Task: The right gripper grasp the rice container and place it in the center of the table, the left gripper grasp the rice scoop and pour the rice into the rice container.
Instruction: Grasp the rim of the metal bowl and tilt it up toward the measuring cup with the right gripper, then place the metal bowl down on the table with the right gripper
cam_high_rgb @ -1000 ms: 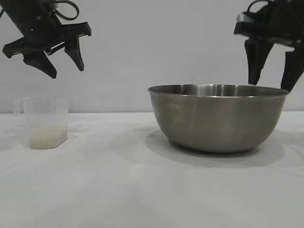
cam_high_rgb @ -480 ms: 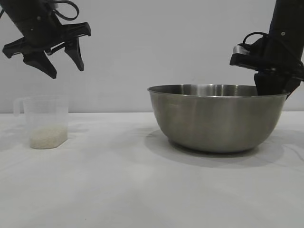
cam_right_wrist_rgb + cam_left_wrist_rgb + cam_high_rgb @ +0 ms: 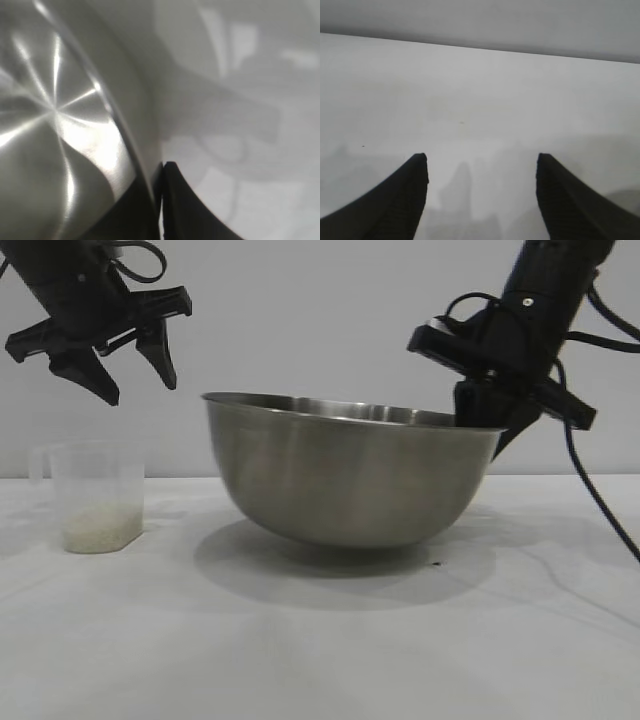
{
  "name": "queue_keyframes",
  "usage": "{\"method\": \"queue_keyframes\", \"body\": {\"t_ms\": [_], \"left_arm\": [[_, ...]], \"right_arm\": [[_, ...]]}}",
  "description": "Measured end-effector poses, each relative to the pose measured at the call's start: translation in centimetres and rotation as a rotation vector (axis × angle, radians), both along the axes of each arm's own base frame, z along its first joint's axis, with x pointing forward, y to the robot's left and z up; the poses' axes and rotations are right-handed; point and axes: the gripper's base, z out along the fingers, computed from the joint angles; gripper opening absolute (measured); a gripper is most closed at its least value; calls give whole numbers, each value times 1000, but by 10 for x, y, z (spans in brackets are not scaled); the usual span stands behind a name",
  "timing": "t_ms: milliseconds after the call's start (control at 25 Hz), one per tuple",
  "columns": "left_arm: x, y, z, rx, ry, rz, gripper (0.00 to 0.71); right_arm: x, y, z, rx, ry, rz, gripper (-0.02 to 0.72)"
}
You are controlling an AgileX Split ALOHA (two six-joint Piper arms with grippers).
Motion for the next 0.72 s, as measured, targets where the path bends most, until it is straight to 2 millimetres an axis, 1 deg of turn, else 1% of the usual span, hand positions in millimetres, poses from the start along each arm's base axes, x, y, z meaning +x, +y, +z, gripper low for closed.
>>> {"method": "queue_keyframes", "body": {"t_ms": [80, 240, 280, 360, 400, 560, 680, 720], "left_arm": [[0, 0, 0, 0, 0, 0, 458], [0, 0, 0, 0, 0, 0, 458], [0, 0, 0, 0, 0, 0, 458], [0, 0, 0, 0, 0, 0, 458], [0, 0, 0, 0, 0, 0, 458], [0, 0, 0, 0, 2, -1, 458], [0, 0, 0, 0, 5, -2, 458], [0, 0, 0, 0, 6, -2, 458]], "right_arm": [[-2, 5, 0, 3, 0, 13, 0], [-2, 6, 0, 4, 0, 15, 0], [-2, 6, 0, 4, 0, 15, 48], [-2, 6, 0, 4, 0, 15, 48], [-2, 7, 0, 8, 1, 13, 112], [-2, 8, 1, 22, 3, 6, 255], [-2, 8, 1, 24, 0, 3, 395], [-1, 8, 3, 26, -6, 5, 456]]}}
